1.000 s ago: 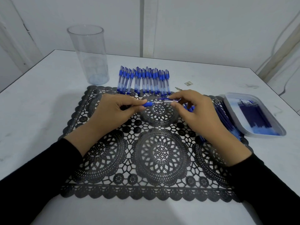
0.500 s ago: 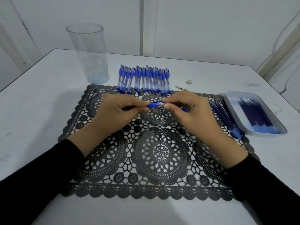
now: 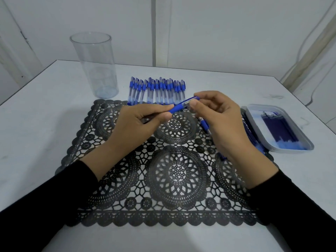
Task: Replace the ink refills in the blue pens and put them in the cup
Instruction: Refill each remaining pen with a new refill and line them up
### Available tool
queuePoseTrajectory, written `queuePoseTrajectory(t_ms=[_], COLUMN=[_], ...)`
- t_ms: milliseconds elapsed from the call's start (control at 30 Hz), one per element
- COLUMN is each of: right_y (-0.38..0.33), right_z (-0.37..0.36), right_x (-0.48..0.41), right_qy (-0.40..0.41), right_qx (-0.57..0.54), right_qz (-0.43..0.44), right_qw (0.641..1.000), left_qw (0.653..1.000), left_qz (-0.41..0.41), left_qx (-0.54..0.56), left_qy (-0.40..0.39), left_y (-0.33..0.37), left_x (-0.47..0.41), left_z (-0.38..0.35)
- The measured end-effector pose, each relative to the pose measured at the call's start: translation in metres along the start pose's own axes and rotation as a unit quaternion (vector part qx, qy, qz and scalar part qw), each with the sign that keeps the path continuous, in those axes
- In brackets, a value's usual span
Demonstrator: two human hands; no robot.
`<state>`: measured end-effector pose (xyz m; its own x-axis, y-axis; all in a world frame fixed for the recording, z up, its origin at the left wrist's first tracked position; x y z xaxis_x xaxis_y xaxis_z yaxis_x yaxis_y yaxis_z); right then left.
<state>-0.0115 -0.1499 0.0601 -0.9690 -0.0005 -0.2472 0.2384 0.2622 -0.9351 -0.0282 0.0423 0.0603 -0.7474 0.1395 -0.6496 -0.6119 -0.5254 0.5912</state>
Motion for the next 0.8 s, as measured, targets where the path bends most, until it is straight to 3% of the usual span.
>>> queuePoseTrajectory(t_ms=[133,433,633,800], right_y=[-0.018,-0.073,-0.06,-0.029], right_z=[0.013,0.071,0.11,0.116], right_x=[-0.005,-0.02,-0.03,-0.037], right_qy=[0.028,0.093,0.115,0.091], right_qx=[0.007,0.131,0.292,0.395], right_qz=[0.02,0.084,0.025,-0.03], right_qw=[0.999,0.983,0.949,0.914], left_qw=[0.999,0.957,0.899,0.893], left_qz=[-0.023,0.039,0.09,0.111], left_qx=[-0.007,-0.223,-0.351,-0.39], left_qy=[-0.038,-0.184,-0.245,-0.197], left_y=[0.001,-0.008,-0.022,-0.035], left_x=[-0.004,-0.026,-0.036,-0.036], left_z=[-0.011,-0.08,-0.122,-0.115])
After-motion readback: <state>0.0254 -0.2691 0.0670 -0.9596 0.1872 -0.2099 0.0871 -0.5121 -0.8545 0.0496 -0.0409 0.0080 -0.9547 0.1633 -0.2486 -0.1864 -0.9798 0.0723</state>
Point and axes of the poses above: each hand's wrist, its own x-axis away from the middle knuckle, its own z-axis out of the back of the hand, y = z × x, the point moved 8 cm from there along -x, towards the middle knuckle, and after that the axes turned 9 degrees about -x, right-handed, at the moved point
